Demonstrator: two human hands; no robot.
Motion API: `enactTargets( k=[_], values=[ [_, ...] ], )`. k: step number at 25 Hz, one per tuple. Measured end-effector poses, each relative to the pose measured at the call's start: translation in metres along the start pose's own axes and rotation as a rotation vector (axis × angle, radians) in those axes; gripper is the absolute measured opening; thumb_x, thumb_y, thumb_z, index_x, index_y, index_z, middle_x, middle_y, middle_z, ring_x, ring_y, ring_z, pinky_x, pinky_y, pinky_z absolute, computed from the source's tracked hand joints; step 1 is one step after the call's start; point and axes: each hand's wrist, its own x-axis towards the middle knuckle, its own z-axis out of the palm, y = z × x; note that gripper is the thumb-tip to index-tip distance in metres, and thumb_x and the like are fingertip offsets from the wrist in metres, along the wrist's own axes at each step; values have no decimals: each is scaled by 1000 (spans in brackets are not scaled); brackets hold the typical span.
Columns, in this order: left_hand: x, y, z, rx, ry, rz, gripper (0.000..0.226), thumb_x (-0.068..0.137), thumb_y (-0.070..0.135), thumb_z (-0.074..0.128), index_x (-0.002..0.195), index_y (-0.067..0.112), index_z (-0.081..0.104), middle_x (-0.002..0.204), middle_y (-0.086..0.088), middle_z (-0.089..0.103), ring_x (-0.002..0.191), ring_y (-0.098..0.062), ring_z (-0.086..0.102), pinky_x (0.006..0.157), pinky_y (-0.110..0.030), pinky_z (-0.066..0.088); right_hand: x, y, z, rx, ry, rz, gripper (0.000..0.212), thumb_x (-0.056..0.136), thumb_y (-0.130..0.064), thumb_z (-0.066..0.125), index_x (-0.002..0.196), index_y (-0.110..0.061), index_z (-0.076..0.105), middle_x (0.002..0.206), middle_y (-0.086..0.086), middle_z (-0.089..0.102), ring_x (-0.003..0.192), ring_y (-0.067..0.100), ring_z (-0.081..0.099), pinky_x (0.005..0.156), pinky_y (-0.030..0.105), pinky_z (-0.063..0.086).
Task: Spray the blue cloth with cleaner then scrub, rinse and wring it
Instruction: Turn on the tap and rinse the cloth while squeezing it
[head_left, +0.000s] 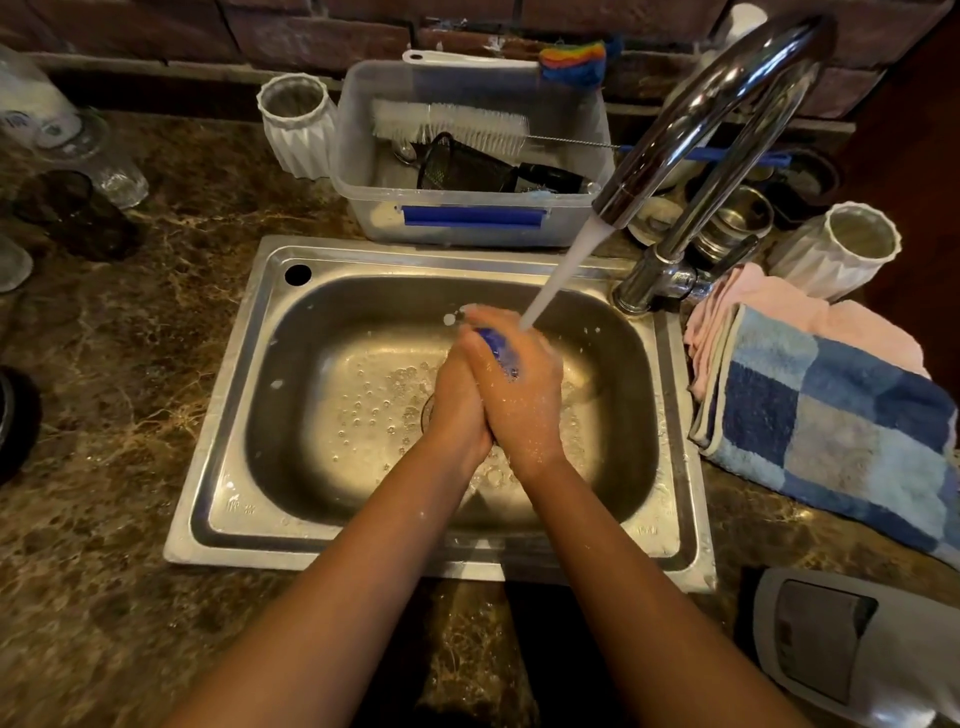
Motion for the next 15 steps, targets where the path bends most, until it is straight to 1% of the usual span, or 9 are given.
enactTargets(
  k=[1, 2, 3, 6, 8, 10, 12, 13, 15],
  values=[
    [-2, 3, 2, 43, 22, 52, 34, 95, 30, 36, 68, 29, 58, 68, 10, 61, 51, 6, 61, 50, -14, 49, 1, -2, 2, 87, 28, 56, 19, 82, -35, 55, 93, -23, 65, 109, 7, 66, 102, 15, 60, 90, 31, 50],
    [-2, 5, 2, 91, 47, 101, 36, 92, 27, 40, 63, 27, 62, 62, 10, 63, 53, 2, 62, 53, -17, 49, 1, -4, 4, 160, 45, 128, 12, 82, -35, 54, 84, -27, 62, 100, 9, 67, 94, 18, 62, 84, 33, 51],
    [0, 4, 1, 157, 77, 145, 36, 91, 26, 41, 64, 27, 64, 60, 8, 64, 58, -2, 63, 57, -20, 49, 2, -5, 6, 219, 59, 211, 11, 83, -37, 53, 81, -30, 60, 93, 8, 66, 88, 16, 63, 77, 29, 51],
    [4, 0, -2, 519, 205, 233, 23, 94, 29, 42, 91, 17, 61, 82, -2, 64, 76, -15, 62, 68, -33, 50, 9, -5, 8, 220, 37, 364, 23, 85, -43, 46, 77, -26, 59, 76, 0, 64, 69, 9, 62, 61, 21, 48],
    [1, -3, -3, 475, 232, 208, 31, 95, 35, 38, 86, 18, 62, 83, -5, 66, 77, -21, 62, 69, -34, 50, 9, -3, 6, 222, 79, 370, 26, 91, -40, 43, 73, -27, 57, 73, -3, 63, 68, 8, 62, 60, 17, 48],
    [-2, -4, -2, 446, 245, 203, 39, 95, 36, 32, 72, 21, 59, 69, -1, 62, 67, -20, 58, 61, -30, 45, 10, -1, 3, 334, 128, 507, 27, 92, -29, 42, 70, -25, 56, 72, 0, 60, 70, 11, 60, 64, 24, 49],
    [-7, -7, -4, 572, 180, 292, 34, 96, 31, 32, 74, 21, 54, 68, -1, 56, 64, -18, 52, 61, -33, 43, 14, -1, 0, 488, 127, 706, 24, 92, -24, 41, 78, -15, 59, 73, 4, 59, 68, 14, 59, 60, 24, 50],
    [-8, -8, -5, 578, 151, 329, 28, 97, 28, 33, 80, 19, 54, 73, -3, 56, 67, -18, 52, 65, -37, 45, 15, 0, -3, 549, 111, 771, 22, 92, -24, 42, 88, -11, 60, 75, 6, 60, 68, 14, 60, 57, 23, 50],
    [-7, -8, -9, 482, 141, 294, 17, 96, 23, 38, 96, 18, 54, 89, -5, 59, 79, -17, 57, 74, -38, 50, 13, 2, -9, 638, 43, 829, 27, 90, -29, 46, 102, -9, 59, 82, 7, 65, 72, 15, 64, 58, 24, 53]
  ],
)
